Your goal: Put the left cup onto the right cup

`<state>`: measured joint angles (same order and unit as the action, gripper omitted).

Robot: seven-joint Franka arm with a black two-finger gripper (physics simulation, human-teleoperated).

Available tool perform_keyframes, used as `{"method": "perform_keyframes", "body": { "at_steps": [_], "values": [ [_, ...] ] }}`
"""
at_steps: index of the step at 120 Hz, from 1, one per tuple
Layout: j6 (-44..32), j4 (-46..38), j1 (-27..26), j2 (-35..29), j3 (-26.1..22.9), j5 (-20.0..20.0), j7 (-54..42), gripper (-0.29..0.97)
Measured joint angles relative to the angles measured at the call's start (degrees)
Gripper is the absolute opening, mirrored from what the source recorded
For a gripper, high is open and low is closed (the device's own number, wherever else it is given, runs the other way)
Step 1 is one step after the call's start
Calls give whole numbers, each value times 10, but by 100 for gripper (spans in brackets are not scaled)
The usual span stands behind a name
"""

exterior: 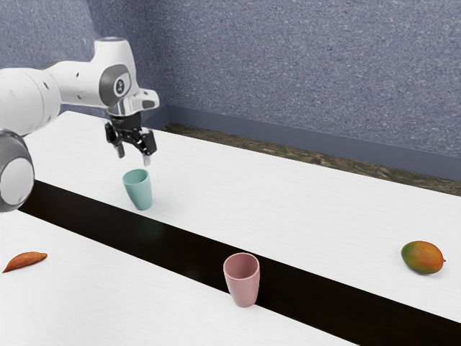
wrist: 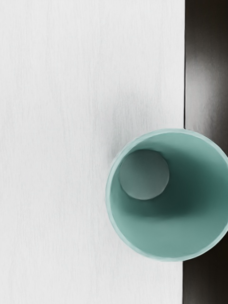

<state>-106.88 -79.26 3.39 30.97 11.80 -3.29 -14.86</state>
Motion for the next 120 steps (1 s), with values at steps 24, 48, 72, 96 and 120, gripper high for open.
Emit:
{"method": "perform_keyframes", "body": {
  "at_steps": [24,48,72,96,120],
  "values": [
    [-30,-4,0,37,0,-27,-10,68],
    [-64,-12,0,69,0,-33,-16,68],
    [-92,-29,0,75,0,-34,-20,38],
    [-105,-30,0,74,0,-31,-24,4],
    [-109,-30,0,71,0,-29,-27,-6]
  ]
}}
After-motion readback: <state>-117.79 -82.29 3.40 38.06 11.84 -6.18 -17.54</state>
